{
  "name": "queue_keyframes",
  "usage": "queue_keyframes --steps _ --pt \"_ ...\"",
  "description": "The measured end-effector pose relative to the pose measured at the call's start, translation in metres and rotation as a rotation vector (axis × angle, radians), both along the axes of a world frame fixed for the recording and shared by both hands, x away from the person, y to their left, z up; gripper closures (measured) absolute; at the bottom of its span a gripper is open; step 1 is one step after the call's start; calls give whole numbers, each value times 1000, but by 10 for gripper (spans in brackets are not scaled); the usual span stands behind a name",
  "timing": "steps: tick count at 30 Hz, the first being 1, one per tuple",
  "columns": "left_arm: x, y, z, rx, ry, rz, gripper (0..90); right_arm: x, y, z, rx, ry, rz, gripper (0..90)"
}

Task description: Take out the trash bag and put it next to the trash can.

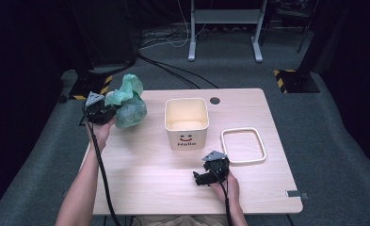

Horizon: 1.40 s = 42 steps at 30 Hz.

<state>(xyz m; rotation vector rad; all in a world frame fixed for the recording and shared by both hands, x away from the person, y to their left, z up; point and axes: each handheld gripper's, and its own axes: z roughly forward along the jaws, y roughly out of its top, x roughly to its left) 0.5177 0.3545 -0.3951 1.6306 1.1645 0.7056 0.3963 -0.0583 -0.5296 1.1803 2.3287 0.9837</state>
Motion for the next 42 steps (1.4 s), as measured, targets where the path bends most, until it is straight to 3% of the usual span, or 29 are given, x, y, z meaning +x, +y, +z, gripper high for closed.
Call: queue_keyframes --steps 12,19,25,28,31,39,42 --pt "5 -2 -9 43 41 36 895 0 0 0 0 0 0 19" --pt "11 -14 -28 84 113 10 895 0 0 0 -1 -2 0 19" --pt "13 -21 -36 57 174 -15 893 0 0 0 -4 -4 0 20" --pt "12 -24 -43 65 183 -25 892 0 0 0 -4 -4 -1 20" --pt "10 -24 -52 32 196 -33 888 0 0 0 -4 -4 -1 20" --pt "-1 -32 -64 11 179 -58 839 0 0 0 -4 -4 -2 20" --pt "-6 -34 -65 -4 182 -58 760 0 0 0 -4 -4 -1 21"
